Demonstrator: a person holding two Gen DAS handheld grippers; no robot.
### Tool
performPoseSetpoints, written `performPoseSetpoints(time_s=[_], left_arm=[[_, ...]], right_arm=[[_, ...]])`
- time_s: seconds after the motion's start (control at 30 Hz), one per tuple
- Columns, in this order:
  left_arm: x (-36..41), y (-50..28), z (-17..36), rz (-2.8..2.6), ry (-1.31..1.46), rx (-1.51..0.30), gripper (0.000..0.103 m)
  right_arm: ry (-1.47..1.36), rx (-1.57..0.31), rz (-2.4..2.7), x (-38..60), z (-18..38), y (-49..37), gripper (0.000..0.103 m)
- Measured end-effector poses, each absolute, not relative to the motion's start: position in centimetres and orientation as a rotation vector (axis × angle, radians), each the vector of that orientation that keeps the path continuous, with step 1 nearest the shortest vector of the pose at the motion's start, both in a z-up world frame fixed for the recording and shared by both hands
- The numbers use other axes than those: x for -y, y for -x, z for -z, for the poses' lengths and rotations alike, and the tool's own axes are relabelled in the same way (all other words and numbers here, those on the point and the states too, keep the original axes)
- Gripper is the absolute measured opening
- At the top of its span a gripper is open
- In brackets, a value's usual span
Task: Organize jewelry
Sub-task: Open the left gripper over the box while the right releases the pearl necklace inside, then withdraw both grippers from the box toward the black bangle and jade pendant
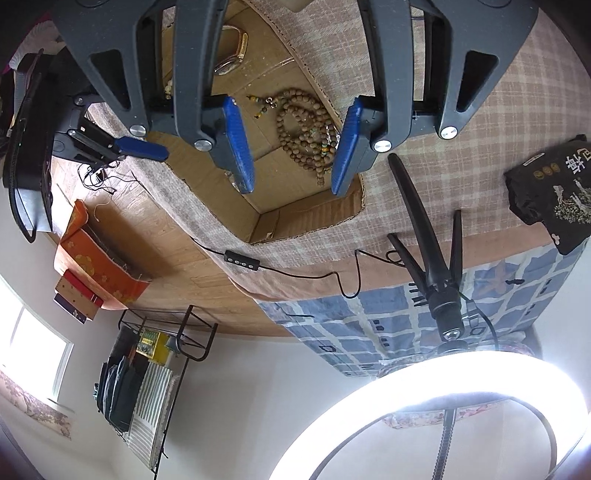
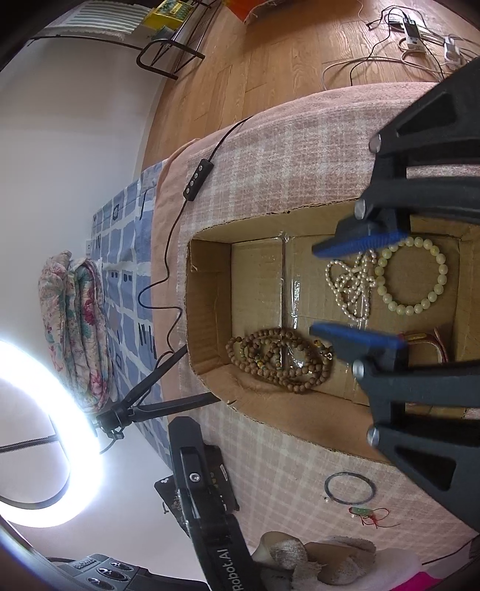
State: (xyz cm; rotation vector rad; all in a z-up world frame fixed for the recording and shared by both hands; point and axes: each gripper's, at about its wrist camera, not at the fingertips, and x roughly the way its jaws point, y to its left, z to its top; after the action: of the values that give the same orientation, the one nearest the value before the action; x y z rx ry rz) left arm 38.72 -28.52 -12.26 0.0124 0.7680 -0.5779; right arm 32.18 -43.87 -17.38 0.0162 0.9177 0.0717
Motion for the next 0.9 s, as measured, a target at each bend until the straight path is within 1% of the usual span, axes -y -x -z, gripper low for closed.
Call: performPoseSetpoints(time_s=[0.03,0.1,0.13,0.23,0.33,0.6,0.9], left_arm=[[28.4,-38.8,12.2,0.578,-0.012,-0.77,0.044],[28.0,-38.6,12.0,0.571,-0.009,-0.768,0.044],[27.9,-38.4,11.8,0.57,-0.008,-0.769,0.044],[27.4,-37.9,11.3,0.567,-0.014,-0.766,0.044],[26.9,-37.3,10.6,0.564,-0.017,-0.757,0.044],[25.1,-35.7,8.7,0.556,-0.023,-0.74,0.044],[21.6,-33.8,6.3,0.529,-0.007,-0.715,0.045]], right_arm=[[-0.009,-0.909,-0.06,43.8,17.2,-32.0,0.065],[-0.01,-0.904,-0.058,43.7,16.9,-31.7,0.068],[-0.012,-0.905,-0.053,43.6,16.8,-31.6,0.075],[0.0,-0.891,-0.028,43.5,16.2,-31.2,0.085],[0.008,-0.883,-0.014,43.2,15.6,-30.8,0.091],[0.041,-0.874,0.001,42.0,13.8,-29.6,0.094],[0.067,-0.849,0.032,40.3,11.7,-27.8,0.095]])
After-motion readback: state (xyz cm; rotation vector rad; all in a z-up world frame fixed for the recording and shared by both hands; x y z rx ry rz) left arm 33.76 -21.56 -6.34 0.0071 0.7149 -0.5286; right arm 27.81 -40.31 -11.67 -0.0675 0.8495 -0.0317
